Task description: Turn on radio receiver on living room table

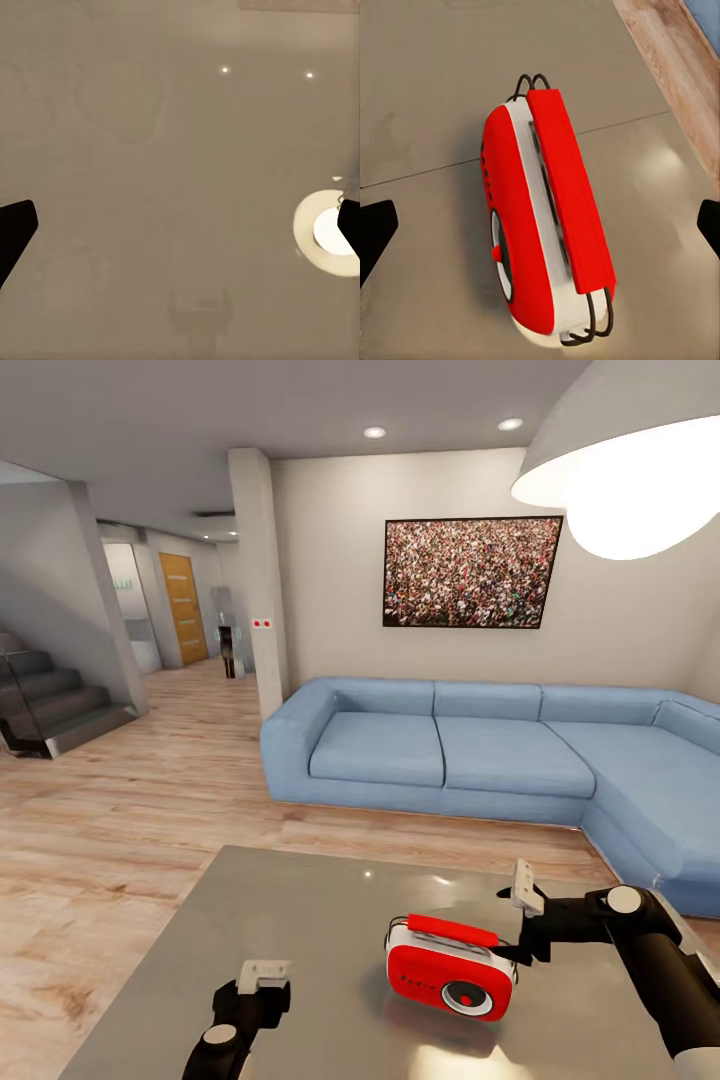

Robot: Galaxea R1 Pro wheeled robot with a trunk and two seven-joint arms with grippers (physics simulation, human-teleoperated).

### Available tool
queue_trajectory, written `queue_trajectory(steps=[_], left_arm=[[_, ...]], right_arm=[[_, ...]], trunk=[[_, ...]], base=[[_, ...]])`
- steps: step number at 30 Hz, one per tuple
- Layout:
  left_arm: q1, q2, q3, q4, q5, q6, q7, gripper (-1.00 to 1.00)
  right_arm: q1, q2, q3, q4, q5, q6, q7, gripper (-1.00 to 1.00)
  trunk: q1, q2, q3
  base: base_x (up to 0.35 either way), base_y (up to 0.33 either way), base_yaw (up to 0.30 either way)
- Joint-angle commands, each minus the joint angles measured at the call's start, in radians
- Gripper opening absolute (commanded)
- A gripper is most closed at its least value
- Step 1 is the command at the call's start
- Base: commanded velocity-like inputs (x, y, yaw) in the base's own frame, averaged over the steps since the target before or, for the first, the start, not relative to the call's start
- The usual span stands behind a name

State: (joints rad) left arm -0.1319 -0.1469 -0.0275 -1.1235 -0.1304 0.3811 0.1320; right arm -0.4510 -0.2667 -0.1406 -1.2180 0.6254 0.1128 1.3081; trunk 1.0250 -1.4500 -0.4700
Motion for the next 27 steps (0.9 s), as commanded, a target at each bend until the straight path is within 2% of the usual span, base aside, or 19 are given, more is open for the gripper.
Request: queue_trajectory(steps=[1,6,8,10,14,17,20,23,27], left_arm=[[0.000,0.000,0.000,0.000,0.000,0.000,0.000,1.00],[0.000,0.000,0.000,0.000,0.000,-0.001,0.000,1.00],[0.000,0.000,0.000,0.001,0.000,-0.003,0.000,1.00],[0.000,0.000,0.000,0.001,0.000,-0.009,0.000,1.00],[0.000,0.000,0.000,0.001,0.000,-0.015,0.000,1.00],[0.000,0.001,0.000,0.001,0.000,-0.017,0.000,1.00],[0.000,0.001,0.001,0.001,-0.001,-0.018,0.000,1.00],[0.000,0.003,0.001,0.001,-0.001,-0.026,0.000,1.00],[0.000,0.003,0.003,0.001,-0.001,-0.072,0.000,1.00]], right_arm=[[0.000,0.000,0.001,0.001,0.000,-0.001,0.000,1.00],[0.000,-0.003,-0.010,0.003,-0.004,-0.003,-0.018,1.00],[0.000,-0.003,-0.028,0.003,-0.004,0.000,-0.053,1.00],[0.000,-0.003,-0.051,0.004,-0.006,0.004,-0.149,1.00],[0.000,-0.003,-0.061,0.023,-0.006,0.015,-0.310,1.00],[-0.011,-0.001,-0.062,0.056,-0.006,0.030,-0.366,1.00],[-0.039,0.000,-0.062,0.095,-0.006,0.039,-0.383,1.00],[-0.086,0.001,-0.061,0.173,-0.005,0.045,-0.395,1.00],[-0.155,0.001,-0.059,0.251,-0.003,0.051,-0.401,1.00]], trunk=[[0.000,0.000,0.000],[0.000,0.000,0.000],[0.000,0.000,0.000],[0.000,0.000,0.000],[0.000,0.000,0.000],[0.000,0.000,0.000],[0.000,0.000,0.000],[0.000,0.000,0.000],[0.000,0.000,0.000]], base=[[0.000,0.000,0.000],[0.000,0.000,0.000],[0.000,0.000,0.000],[0.000,0.000,0.000],[0.000,0.000,0.000],[0.000,0.000,0.000],[0.000,0.000,0.000],[0.000,0.000,0.000],[0.000,0.000,0.000]])
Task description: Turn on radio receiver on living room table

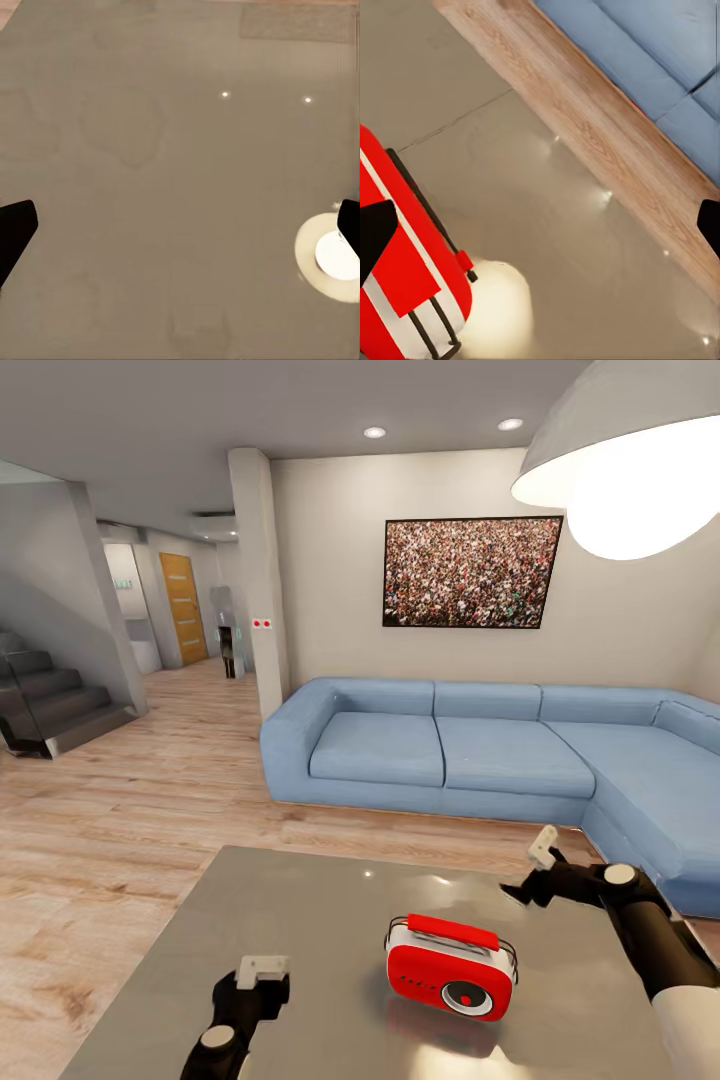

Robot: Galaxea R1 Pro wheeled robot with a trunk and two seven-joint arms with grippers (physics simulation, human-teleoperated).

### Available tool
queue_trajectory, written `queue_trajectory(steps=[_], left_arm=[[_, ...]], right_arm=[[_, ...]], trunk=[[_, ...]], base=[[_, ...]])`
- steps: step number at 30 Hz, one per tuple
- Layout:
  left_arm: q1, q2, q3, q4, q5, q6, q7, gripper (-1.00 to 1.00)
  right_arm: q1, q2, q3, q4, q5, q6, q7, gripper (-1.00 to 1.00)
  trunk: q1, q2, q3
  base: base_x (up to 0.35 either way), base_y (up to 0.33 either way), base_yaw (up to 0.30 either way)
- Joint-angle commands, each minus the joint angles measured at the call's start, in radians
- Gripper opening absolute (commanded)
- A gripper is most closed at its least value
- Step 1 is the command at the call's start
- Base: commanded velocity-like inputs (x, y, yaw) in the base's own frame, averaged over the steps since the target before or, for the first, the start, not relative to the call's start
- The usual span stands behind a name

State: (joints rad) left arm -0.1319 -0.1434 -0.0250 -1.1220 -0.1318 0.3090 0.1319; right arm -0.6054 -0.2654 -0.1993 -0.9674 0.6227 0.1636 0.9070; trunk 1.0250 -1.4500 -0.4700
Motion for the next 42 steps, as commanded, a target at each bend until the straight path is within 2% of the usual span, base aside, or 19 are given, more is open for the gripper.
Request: queue_trajectory(steps=[1,3,5,8,10,15,17,19,22,28,35,38,42], left_arm=[[0.000,-0.001,0.000,0.003,0.000,-0.015,0.000,1.00],[0.000,-0.003,0.000,0.011,0.000,-0.029,0.000,1.00],[0.000,-0.004,0.000,0.017,0.000,-0.039,0.000,1.00],[0.000,-0.002,0.000,0.019,0.000,-0.043,0.000,1.00],[0.000,-0.001,0.000,0.020,-0.001,-0.044,0.001,1.00],[0.000,-0.001,0.000,0.022,-0.002,-0.046,0.001,1.00],[0.000,-0.001,0.000,0.026,-0.002,-0.046,0.001,1.00],[0.000,-0.001,0.000,0.028,-0.001,-0.046,0.001,1.00],[0.000,-0.002,0.000,0.032,-0.002,-0.047,0.001,1.00],[0.000,-0.002,0.000,0.036,-0.002,-0.047,0.001,1.00],[0.000,-0.002,0.000,0.037,-0.001,-0.047,0.002,1.00],[0.000,-0.002,0.000,0.037,-0.001,-0.046,0.001,1.00],[0.000,-0.002,0.000,0.037,-0.001,-0.045,0.000,1.00]], right_arm=[[-0.026,0.000,0.009,0.015,0.000,0.008,0.002,1.00],[-0.062,0.000,0.038,0.031,0.000,0.037,0.004,1.00],[-0.110,0.000,0.088,0.042,0.000,0.102,0.006,1.00],[-0.164,0.000,0.127,0.046,-0.001,0.166,0.011,1.00],[-0.190,0.000,0.137,0.048,-0.002,0.184,0.024,1.00],[-0.215,0.003,0.168,0.064,-0.001,0.194,0.104,1.00],[-0.219,0.005,0.209,0.088,-0.001,0.194,0.122,1.00],[-0.222,0.014,0.276,0.113,0.000,0.197,0.128,1.00],[-0.240,0.034,0.317,0.125,-0.001,0.206,0.117,1.00],[-0.319,0.040,0.333,0.134,-0.003,0.291,0.084,1.00],[-0.335,0.053,0.338,0.226,-0.002,0.318,0.102,1.00],[-0.336,0.058,0.340,0.247,-0.003,0.309,0.156,1.00],[-0.336,0.060,0.340,0.263,-0.002,0.239,0.244,1.00]], trunk=[[0.000,0.000,0.000],[0.000,0.000,0.000],[0.000,0.000,0.000],[0.000,0.000,0.000],[0.000,0.000,0.000],[0.000,0.000,0.000],[0.000,0.000,0.000],[0.000,0.000,0.000],[0.000,0.000,0.000],[0.000,0.000,0.000],[0.000,0.000,0.000],[0.000,0.000,0.000],[0.000,0.000,0.000]], base=[[0.000,0.000,0.000],[0.000,0.000,0.000],[0.000,0.000,0.000],[0.000,0.000,0.000],[0.000,0.000,0.000],[0.000,0.000,0.000],[0.000,0.000,0.000],[0.000,0.000,0.000],[0.000,0.000,0.000],[0.000,0.000,0.000],[0.000,0.000,0.000],[0.000,0.000,0.000],[0.000,0.000,0.000]])
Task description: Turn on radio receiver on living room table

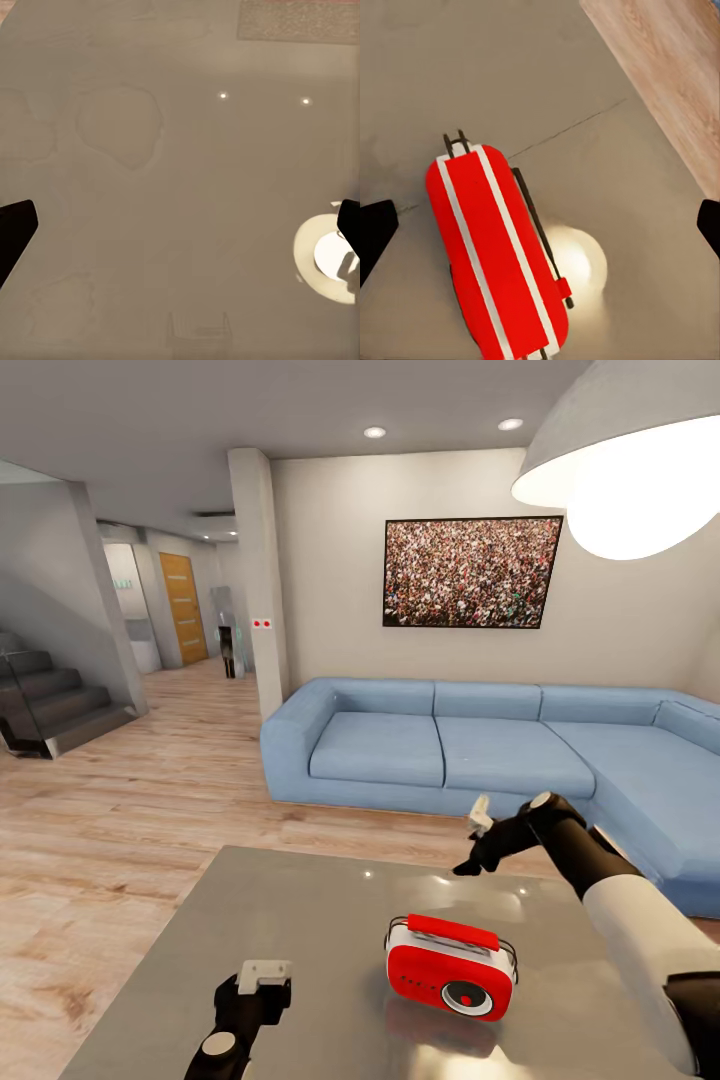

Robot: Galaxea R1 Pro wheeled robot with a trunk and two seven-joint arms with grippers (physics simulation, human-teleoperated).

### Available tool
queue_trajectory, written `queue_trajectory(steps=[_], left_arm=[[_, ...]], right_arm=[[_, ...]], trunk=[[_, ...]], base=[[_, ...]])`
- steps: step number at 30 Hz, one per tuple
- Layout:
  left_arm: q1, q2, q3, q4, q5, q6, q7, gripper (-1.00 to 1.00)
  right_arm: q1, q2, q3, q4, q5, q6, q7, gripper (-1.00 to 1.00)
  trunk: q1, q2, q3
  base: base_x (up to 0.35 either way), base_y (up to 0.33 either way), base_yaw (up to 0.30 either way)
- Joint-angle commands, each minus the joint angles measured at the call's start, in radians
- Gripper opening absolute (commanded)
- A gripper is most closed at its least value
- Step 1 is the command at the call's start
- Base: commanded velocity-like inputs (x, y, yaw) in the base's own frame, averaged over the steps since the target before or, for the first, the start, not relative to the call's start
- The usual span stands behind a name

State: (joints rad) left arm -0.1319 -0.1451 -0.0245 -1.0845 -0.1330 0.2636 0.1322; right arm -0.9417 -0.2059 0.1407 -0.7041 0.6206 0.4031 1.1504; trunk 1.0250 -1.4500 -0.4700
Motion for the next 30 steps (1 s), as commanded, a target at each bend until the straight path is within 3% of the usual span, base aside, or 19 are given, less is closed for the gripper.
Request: queue_trajectory(steps=[1,5,6,11,18,25,30], left_arm=[[0.000,0.000,0.000,0.000,0.000,0.000,0.000,1.00],[0.000,-0.001,0.000,0.001,0.001,0.000,0.000,1.00],[0.000,-0.001,0.000,0.001,0.001,0.000,0.000,1.00],[0.000,-0.001,0.000,0.007,0.001,0.000,0.000,1.00],[0.000,0.000,-0.001,0.010,0.001,0.001,-0.005,1.00],[0.000,0.001,0.000,0.011,0.001,0.003,-0.006,1.00],[0.000,-0.002,-0.001,0.012,0.001,0.010,-0.005,1.00]], right_arm=[[0.000,0.002,0.001,0.002,0.002,-0.019,0.019,1.00],[0.000,0.037,0.036,0.006,0.004,-0.042,0.043,1.00],[0.000,0.052,0.068,0.010,0.003,-0.045,0.043,1.00],[0.000,0.074,0.174,0.027,0.000,-0.050,0.039,1.00],[0.000,0.073,0.196,0.045,-0.002,-0.054,0.040,1.00],[0.000,0.073,0.198,0.109,-0.002,-0.054,0.041,1.00],[0.000,0.060,0.193,0.146,-0.002,-0.052,0.042,1.00]], trunk=[[0.000,0.000,0.000],[0.000,0.000,0.000],[0.000,0.000,0.000],[0.000,0.000,0.000],[0.000,0.000,0.000],[0.000,0.000,0.000],[0.000,0.000,0.000]], base=[[0.000,0.000,0.000],[0.000,0.000,0.000],[0.000,0.000,0.000],[0.000,0.000,0.000],[0.000,0.000,0.000],[0.000,0.000,0.000],[0.000,0.000,0.000]])
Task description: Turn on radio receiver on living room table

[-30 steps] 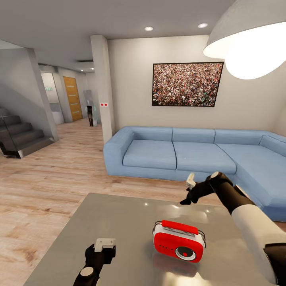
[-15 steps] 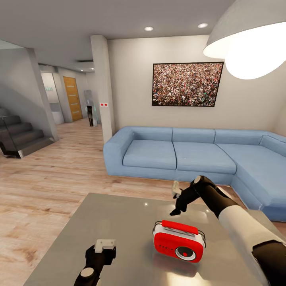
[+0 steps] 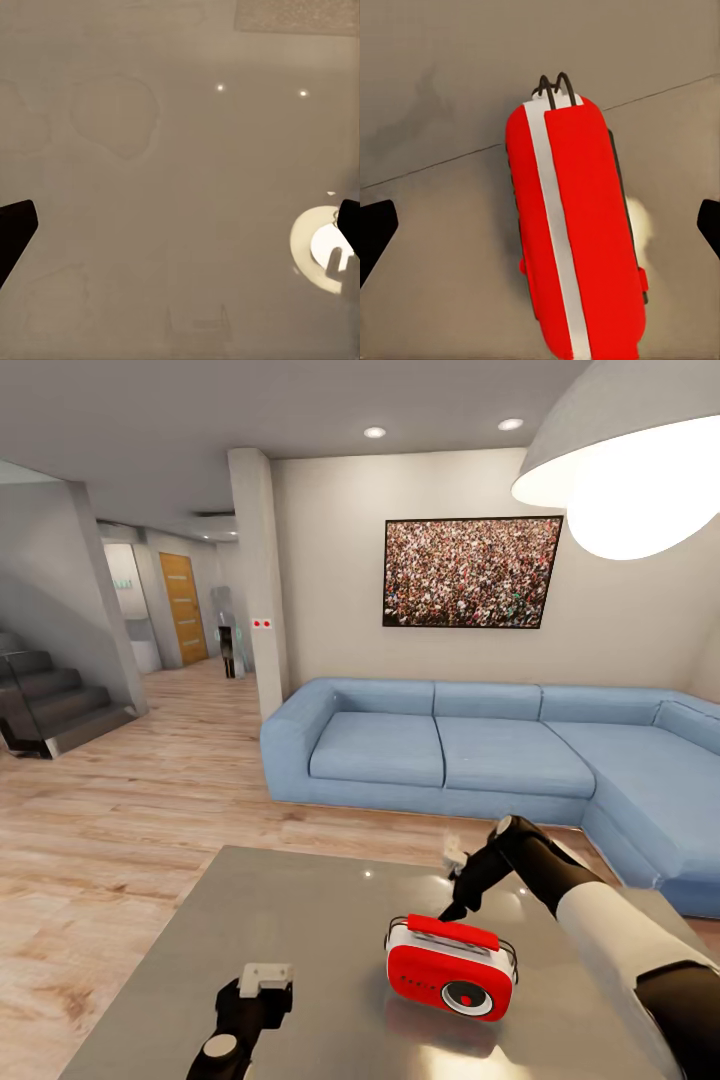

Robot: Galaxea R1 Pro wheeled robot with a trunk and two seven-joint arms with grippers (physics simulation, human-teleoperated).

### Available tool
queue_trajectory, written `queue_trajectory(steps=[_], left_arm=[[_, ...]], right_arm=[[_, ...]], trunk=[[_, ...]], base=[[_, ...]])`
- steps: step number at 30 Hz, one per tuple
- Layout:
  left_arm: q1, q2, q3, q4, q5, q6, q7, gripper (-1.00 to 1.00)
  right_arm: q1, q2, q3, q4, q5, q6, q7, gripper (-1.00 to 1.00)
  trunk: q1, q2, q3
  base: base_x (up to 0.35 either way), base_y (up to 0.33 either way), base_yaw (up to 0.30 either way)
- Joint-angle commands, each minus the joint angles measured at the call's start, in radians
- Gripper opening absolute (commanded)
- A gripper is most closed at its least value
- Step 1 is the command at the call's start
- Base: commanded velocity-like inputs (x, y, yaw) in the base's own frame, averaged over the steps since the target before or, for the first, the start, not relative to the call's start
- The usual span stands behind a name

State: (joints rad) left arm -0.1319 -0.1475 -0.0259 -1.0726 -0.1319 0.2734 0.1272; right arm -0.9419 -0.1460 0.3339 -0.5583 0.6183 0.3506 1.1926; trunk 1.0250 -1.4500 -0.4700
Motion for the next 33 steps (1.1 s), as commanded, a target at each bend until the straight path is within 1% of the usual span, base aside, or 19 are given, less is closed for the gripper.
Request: queue_trajectory(steps=[1,6,10,14,21,23,27,33], left_arm=[[0.000,0.000,0.000,0.000,0.000,0.000,0.000,1.00],[0.000,0.002,0.000,0.000,0.000,0.000,0.000,1.00],[0.000,0.003,0.000,0.000,0.000,0.000,0.000,1.00],[0.000,0.002,0.000,0.000,0.000,0.000,0.000,1.00],[0.000,0.002,0.000,0.000,0.000,0.000,-0.001,1.00],[0.000,0.002,0.000,0.000,0.000,0.000,-0.001,1.00],[0.000,0.002,0.000,0.000,0.000,0.000,-0.001,1.00],[0.000,0.002,0.000,0.001,0.000,0.000,-0.001,1.00]], right_arm=[[0.000,-0.004,-0.001,0.005,0.000,0.000,0.000,1.00],[0.000,-0.013,-0.002,0.012,0.000,-0.001,0.000,1.00],[0.000,-0.045,-0.004,0.013,0.000,-0.007,-0.002,1.00],[0.000,-0.060,-0.004,0.014,0.000,-0.009,-0.003,1.00],[0.000,-0.069,-0.004,0.014,0.000,-0.011,-0.004,1.00],[0.000,-0.082,-0.004,0.015,0.000,-0.011,-0.004,1.00],[0.000,-0.095,-0.004,0.015,-0.001,-0.011,-0.004,1.00],[0.000,-0.099,-0.004,0.014,-0.002,-0.031,-0.004,1.00]], trunk=[[0.000,0.000,0.000],[0.000,0.000,0.000],[0.000,0.000,0.000],[0.000,0.000,0.000],[0.000,0.000,0.000],[0.000,0.000,0.000],[0.000,0.000,0.000],[0.000,0.000,0.000]], base=[[0.000,0.000,0.000],[0.000,0.000,0.000],[0.000,0.000,0.000],[0.000,0.000,0.000],[0.000,0.000,0.000],[0.000,0.000,0.000],[0.000,0.000,0.000],[0.000,0.000,0.000]])
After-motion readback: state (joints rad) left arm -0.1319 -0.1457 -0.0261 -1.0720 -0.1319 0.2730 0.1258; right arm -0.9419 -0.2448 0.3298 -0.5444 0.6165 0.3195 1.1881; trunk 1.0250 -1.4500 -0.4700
